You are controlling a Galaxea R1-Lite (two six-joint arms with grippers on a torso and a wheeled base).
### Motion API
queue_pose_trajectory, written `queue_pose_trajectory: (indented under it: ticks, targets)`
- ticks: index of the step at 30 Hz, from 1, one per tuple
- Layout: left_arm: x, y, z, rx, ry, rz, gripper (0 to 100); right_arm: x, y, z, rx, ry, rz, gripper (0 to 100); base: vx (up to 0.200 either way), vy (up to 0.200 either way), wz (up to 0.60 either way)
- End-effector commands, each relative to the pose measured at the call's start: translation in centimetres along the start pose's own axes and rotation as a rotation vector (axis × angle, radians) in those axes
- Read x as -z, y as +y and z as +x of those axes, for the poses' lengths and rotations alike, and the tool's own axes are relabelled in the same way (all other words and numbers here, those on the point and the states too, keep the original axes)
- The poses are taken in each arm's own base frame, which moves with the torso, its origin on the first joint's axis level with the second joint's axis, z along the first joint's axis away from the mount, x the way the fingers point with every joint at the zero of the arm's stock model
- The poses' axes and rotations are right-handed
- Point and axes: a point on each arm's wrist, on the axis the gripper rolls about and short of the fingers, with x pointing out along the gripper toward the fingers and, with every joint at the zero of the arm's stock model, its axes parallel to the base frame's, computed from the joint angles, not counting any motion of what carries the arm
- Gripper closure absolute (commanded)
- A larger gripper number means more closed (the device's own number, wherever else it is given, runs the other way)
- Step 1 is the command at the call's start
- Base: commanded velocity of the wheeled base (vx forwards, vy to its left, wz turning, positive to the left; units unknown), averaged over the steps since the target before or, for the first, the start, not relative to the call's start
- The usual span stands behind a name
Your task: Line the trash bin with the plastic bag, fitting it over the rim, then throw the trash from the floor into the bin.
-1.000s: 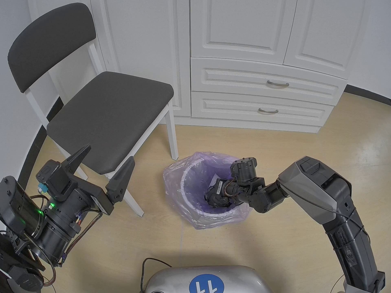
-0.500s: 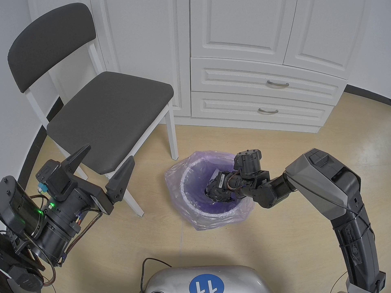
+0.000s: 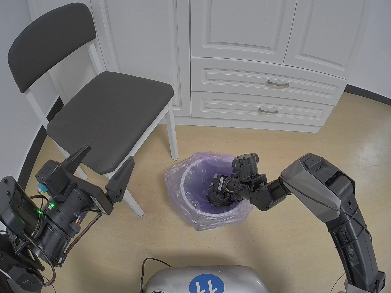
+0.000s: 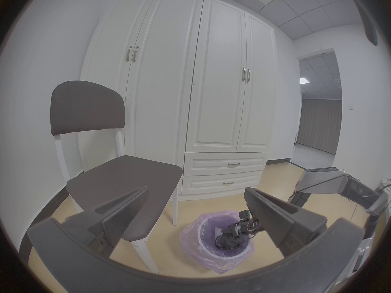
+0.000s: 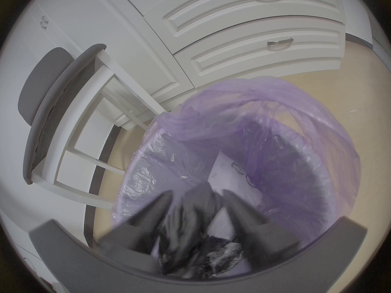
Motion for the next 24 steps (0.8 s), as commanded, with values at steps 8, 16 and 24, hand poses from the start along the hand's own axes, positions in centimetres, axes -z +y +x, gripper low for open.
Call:
queue_pose_trajectory:
  ticks: [8, 16, 24]
  targets:
    - [0.1, 0.0, 0.0, -0.001, 0.004, 0.001, 0, -2.4, 0.9, -2.7, -0.006, -0.029, -0.022, 0, 0.000, 0.000, 0.00]
    - [0.2, 0.0, -0.1, 0.000, 0.011, 0.003, 0, -4.3, 1.8, -5.4, -0.016, -0.054, -0.080, 0, 0.000, 0.000, 0.00]
    - [0.4, 1.3, 0.1, -0.066, 0.020, 0.009, 0, -9.6, 1.8, -17.6, 0.042, -0.167, -0.284, 0, 0.000, 0.000, 0.00]
